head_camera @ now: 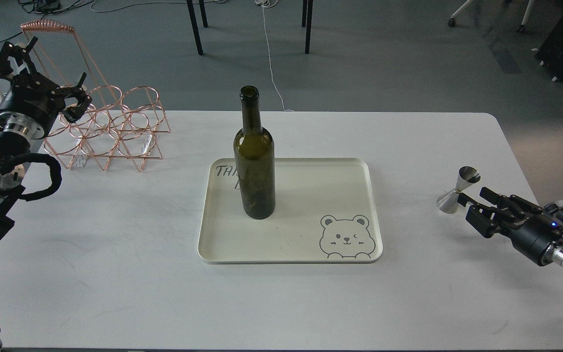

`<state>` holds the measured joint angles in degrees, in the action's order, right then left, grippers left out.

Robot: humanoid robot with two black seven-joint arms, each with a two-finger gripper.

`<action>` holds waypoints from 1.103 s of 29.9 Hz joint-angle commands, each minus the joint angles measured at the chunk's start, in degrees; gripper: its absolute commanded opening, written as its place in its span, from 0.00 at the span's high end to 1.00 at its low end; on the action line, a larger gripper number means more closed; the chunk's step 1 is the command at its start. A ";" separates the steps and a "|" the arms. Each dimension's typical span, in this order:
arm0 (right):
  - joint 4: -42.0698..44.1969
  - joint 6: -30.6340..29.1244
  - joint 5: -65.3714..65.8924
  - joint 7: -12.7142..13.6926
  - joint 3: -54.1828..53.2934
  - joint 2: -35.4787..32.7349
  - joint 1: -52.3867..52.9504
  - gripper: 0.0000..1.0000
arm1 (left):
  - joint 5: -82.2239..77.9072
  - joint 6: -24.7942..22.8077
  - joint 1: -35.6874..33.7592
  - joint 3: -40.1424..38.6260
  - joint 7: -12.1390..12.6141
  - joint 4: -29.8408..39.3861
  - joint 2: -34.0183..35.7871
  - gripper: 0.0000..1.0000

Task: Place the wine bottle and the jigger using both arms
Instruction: 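Lower the jigger onto the table beside the tray and release, then reach the left gripper to the green wine bottle neck and grasp it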

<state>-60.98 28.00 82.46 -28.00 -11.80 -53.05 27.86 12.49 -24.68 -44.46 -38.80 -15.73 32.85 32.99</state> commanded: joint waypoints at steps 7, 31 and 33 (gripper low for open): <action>-11.17 0.00 -18.02 0.00 -0.33 -9.09 7.10 0.05 | -2.72 0.42 -0.01 3.03 2.10 13.53 9.45 0.02; 5.87 -25.96 -65.39 0.00 -12.02 7.70 25.58 0.04 | -79.06 8.33 -2.82 2.68 1.93 59.52 24.59 0.02; 6.92 -28.17 -69.35 0.00 -12.11 7.53 25.49 0.04 | -88.46 8.42 -2.73 2.68 1.93 59.69 22.83 0.03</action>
<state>-56.10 3.62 18.85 -27.99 -23.60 -45.72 53.51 -62.96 -16.43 -47.21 -36.34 -13.82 92.12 58.40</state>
